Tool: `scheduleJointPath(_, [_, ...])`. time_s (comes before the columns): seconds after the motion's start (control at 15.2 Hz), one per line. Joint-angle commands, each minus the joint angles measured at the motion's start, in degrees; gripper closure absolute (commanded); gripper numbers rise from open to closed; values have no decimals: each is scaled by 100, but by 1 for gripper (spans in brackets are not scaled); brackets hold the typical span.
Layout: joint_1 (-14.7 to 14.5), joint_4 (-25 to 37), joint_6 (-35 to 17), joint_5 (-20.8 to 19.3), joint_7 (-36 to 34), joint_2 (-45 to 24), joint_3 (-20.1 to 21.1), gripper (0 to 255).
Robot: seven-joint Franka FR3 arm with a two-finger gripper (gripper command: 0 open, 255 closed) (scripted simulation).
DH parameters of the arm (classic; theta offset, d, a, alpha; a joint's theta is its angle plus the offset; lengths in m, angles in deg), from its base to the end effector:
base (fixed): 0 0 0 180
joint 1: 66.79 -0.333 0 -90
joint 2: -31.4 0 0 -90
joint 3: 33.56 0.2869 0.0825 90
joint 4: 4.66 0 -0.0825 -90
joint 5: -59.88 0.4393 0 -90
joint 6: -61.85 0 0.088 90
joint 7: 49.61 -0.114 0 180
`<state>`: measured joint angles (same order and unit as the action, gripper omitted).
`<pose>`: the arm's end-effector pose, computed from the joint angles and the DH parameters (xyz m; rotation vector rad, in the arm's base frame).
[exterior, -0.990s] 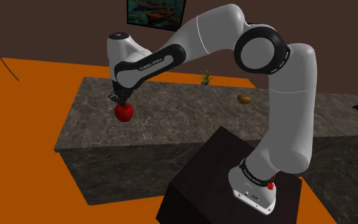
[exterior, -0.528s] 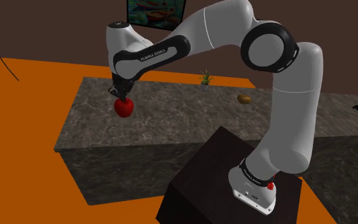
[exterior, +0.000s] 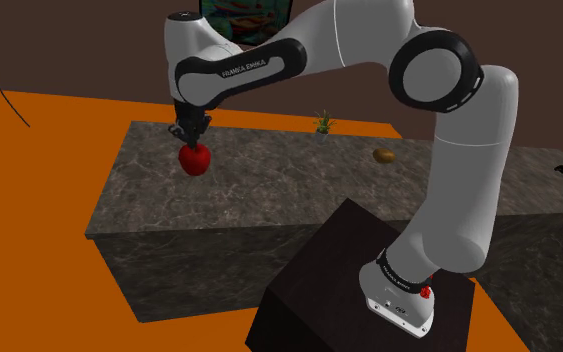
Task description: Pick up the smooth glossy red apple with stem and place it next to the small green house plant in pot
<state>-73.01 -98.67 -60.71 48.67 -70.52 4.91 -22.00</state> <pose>0.6870 0.1983 0.2963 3.0814 0.0373 0.1092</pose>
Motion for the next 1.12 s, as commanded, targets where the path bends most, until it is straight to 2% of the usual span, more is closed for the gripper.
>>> scheduleJointPath(0.0, [12, 60, 131, 26, 33, 74, 10, 255])
scheduleJointPath(1.06, [13, 816, 1202, 160, 184, 404, 68, 255])
